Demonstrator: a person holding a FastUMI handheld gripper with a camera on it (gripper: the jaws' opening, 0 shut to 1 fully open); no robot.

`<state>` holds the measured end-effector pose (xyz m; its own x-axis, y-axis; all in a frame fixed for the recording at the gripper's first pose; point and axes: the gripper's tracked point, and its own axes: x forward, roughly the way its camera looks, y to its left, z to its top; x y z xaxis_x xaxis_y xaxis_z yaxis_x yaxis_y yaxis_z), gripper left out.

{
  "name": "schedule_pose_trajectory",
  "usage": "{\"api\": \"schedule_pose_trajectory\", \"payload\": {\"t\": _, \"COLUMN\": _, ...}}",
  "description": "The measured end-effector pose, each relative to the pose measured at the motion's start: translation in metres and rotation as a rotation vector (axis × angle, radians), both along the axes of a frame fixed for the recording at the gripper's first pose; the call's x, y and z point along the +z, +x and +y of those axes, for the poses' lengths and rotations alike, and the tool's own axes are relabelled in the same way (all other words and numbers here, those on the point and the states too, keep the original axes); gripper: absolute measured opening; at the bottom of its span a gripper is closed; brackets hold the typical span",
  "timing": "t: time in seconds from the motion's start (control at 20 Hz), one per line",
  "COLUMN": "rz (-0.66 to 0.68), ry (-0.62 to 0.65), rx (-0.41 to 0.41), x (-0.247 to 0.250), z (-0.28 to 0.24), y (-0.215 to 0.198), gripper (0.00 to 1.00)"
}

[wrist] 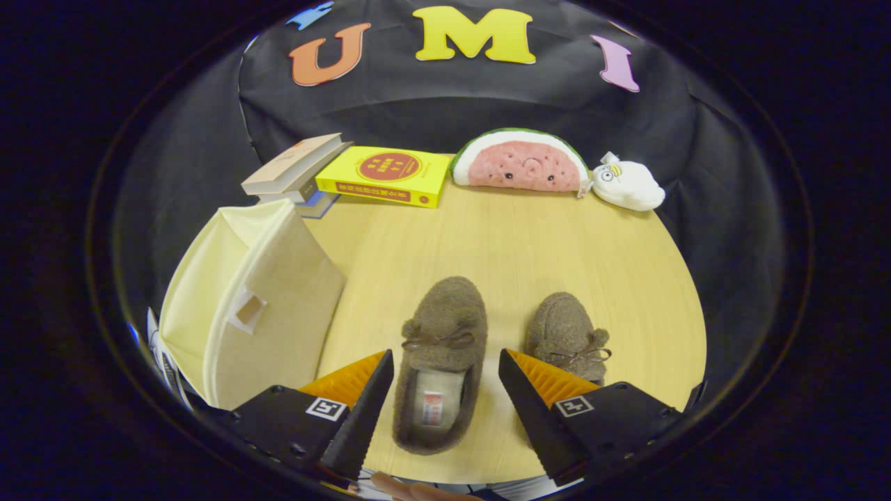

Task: Open the storage box then place both shoes into the box .Put the left shoe in first, then the right shoe, with the right side of both shoes facing outward in a uniform manner.

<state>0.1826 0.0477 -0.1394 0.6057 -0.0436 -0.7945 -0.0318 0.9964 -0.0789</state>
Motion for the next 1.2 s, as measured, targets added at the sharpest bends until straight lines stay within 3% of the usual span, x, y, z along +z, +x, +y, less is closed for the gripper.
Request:
{"api": "schedule_pose_trajectory", "payload": {"t": 0.4, "rz": 0.12, "ry": 0.098, "rx": -0.032, "x": -0.04, "z": -0.006, "y": -0.008, "gripper": 0.81}}
{"api": "schedule_pose_trajectory", "payload": {"t": 0.6, "rz": 0.188, "ry": -0.014, "rx": -0.063, "x": -0.055, "z": -0.036, "y": -0.015, "gripper": 0.52}}
{"api": "schedule_pose_trajectory", "payload": {"t": 0.7, "rz": 0.218, "ry": 0.054, "rx": -0.044, "x": -0.064, "z": -0.025, "y": -0.015, "gripper": 0.49}}
{"api": "schedule_pose_trajectory", "payload": {"t": 0.8, "rz": 0.237, "ry": 0.058, "rx": -0.037, "x": -0.062, "z": -0.026, "y": -0.019, "gripper": 0.05}}
{"api": "schedule_pose_trajectory", "payload": {"t": 0.85, "rz": 0.231, "ry": 0.067, "rx": -0.026, "x": -0.065, "z": -0.025, "y": -0.015, "gripper": 0.01}}
{"api": "schedule_pose_trajectory", "payload": {"t": 1.2, "rz": 0.183, "ry": 0.095, "rx": -0.044, "x": -0.031, "z": -0.017, "y": -0.025, "gripper": 0.01}}
